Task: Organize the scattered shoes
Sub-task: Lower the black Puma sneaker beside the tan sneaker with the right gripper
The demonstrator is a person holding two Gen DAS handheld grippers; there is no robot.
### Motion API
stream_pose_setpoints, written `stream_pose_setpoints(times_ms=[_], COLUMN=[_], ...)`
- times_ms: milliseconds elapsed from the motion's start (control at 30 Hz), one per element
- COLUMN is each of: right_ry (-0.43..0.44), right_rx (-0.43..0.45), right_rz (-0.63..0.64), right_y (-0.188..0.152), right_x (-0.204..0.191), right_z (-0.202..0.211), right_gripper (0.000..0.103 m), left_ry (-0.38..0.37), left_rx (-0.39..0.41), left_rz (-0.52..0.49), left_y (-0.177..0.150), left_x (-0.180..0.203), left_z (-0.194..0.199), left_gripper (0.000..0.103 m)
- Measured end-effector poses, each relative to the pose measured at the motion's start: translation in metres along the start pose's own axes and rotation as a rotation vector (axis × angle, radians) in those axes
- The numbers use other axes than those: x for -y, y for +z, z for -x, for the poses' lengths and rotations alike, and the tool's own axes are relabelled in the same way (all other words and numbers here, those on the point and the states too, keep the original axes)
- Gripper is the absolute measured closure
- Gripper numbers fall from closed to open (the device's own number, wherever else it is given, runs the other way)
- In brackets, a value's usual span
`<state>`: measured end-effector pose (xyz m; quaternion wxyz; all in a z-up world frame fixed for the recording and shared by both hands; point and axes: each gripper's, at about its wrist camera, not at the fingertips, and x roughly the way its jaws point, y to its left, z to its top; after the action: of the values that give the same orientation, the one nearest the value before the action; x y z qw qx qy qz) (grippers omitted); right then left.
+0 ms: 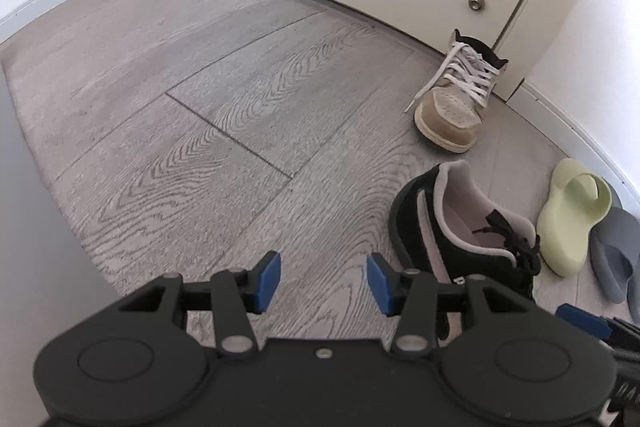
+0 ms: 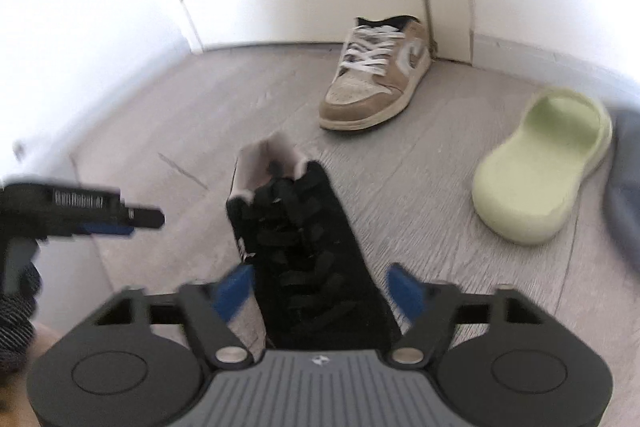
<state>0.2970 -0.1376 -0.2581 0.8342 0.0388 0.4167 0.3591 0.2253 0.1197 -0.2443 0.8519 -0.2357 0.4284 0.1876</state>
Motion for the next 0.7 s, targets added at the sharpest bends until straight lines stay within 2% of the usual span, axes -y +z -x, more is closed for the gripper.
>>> stream_pose_setpoints(times_ms=[100,200,300,500,567,700], right_ry=[0.085,0.082,0.093,-0.064,-0.099,-0.145], right_rx=[-0.02,-0.094,-0.108,-0.081,-0.077,-0.086], right_rz=[-0.016,0.043,-0.039,-0.274,-0.35,-0.491], right_y=[0.001,0.003,0.003,-0.011,-0.017,-0.015], right_x=[0.018,0.02,0.022,-0.012,-0.033,-0.05], right_z=[-0.007,-0.029,-0.037,-0.041,-0.047,-0.06], right_gripper=[0.038,0.038,0.044,0.054,0.054,0.055], left_ry=[-0.004,-0.007,0.0,0.013,0.013,0.046], left_rx=[0.0,0.0,0.007,0.029,0.036,0.063], left_rz=[0.003,0.005,0.004,0.03,0.048,0.076], left_y=[0.001,0.001,0.003,0.009,0.012,0.018], left_x=[0.0,-0.001,-0.002,-0.012,-0.018,-0.032], left_z=[0.0,0.0,0.001,0.005,0.007,0.011], left_gripper=[0.054,0.054,0.054,0.054,0.054,0.054])
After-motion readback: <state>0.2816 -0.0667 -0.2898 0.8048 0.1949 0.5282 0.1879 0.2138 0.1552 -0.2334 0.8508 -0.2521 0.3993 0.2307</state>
